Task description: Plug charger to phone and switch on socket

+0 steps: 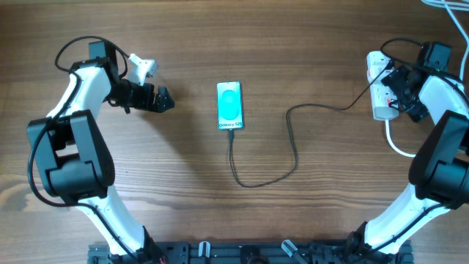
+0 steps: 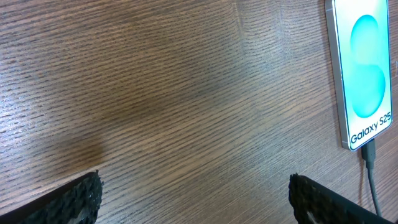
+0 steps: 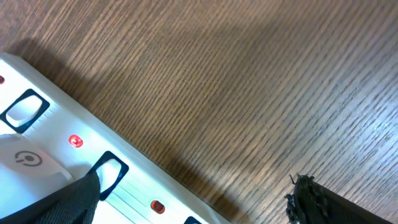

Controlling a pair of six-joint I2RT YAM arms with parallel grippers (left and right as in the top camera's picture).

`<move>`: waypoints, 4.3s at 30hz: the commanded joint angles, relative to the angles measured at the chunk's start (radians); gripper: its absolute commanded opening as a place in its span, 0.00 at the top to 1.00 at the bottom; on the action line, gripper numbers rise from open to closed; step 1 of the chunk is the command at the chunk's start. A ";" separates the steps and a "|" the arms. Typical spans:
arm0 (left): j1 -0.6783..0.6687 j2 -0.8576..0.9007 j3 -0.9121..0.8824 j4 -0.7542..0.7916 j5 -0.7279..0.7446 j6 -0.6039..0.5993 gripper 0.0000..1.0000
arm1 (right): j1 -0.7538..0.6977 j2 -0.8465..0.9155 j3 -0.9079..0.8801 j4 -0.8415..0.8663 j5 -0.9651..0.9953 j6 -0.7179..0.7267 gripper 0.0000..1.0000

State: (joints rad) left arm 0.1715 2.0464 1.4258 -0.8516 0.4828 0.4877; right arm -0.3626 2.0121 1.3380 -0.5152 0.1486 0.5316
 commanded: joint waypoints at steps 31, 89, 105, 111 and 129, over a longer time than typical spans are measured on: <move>0.003 -0.003 -0.001 0.000 -0.002 0.002 0.00 | 0.018 0.026 -0.024 0.022 -0.015 -0.401 0.00; 0.003 -0.003 -0.001 0.000 -0.002 0.002 0.00 | 0.005 0.026 -0.024 0.194 -0.034 -0.398 0.00; 0.003 -0.003 -0.001 0.000 -0.002 0.002 0.00 | 0.005 0.026 -0.024 0.193 -0.034 -0.398 0.00; 0.003 -0.003 -0.001 0.000 -0.002 0.002 0.00 | 0.005 0.026 -0.024 0.193 -0.035 -0.399 0.00; 0.003 -0.003 -0.001 0.000 -0.002 0.002 0.00 | 0.005 0.012 -0.024 0.193 -0.035 -0.399 0.00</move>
State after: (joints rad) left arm 0.1715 2.0464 1.4258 -0.8516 0.4828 0.4877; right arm -0.3740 2.0125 1.3144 -0.3275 0.1871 0.1295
